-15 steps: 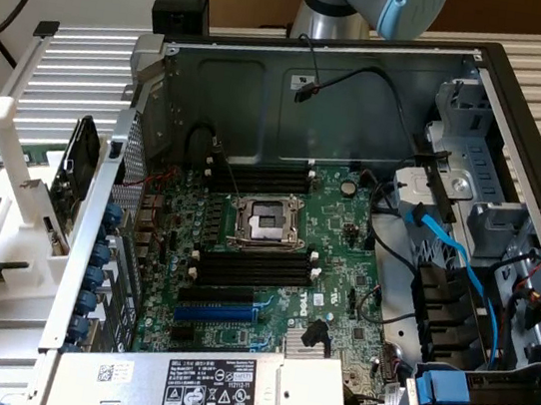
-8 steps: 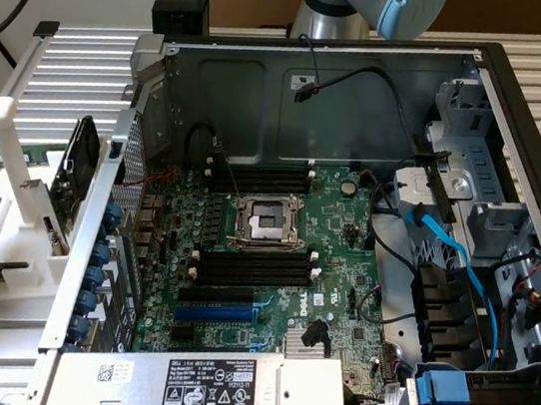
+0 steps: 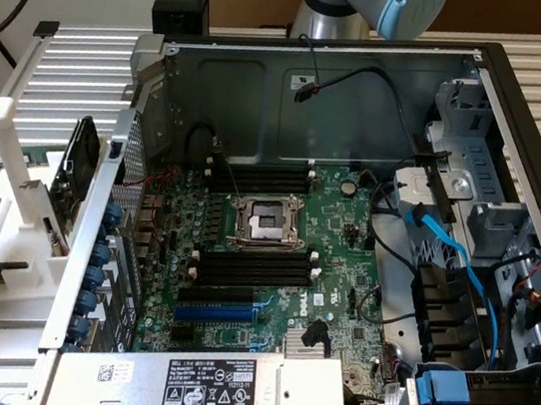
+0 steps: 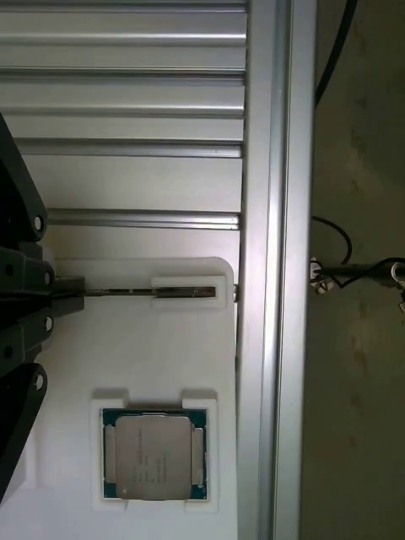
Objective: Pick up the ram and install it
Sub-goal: 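Pick up the ram and move it above insertion slot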
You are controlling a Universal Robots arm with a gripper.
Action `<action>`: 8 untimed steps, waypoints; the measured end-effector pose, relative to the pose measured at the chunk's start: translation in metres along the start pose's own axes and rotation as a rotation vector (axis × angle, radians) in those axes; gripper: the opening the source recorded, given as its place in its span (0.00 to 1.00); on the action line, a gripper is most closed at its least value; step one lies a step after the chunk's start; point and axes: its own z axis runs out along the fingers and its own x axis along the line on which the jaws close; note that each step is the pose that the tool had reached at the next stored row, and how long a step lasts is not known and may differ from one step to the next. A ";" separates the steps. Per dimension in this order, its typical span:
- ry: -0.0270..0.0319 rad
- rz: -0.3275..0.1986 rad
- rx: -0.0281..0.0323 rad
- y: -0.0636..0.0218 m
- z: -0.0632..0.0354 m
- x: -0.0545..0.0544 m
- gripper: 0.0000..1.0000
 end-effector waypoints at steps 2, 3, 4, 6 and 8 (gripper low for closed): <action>0.0000 0.000 0.0000 0.0000 0.0000 0.000 0.12; 0.0000 0.000 0.0000 0.0000 0.0000 0.000 0.12; 0.0000 0.000 0.0000 0.0000 0.0000 0.000 0.12; -0.0037 0.000 0.0003 0.0000 0.0001 0.000 0.12; -0.0124 0.000 0.0004 0.0000 -0.0010 0.001 0.12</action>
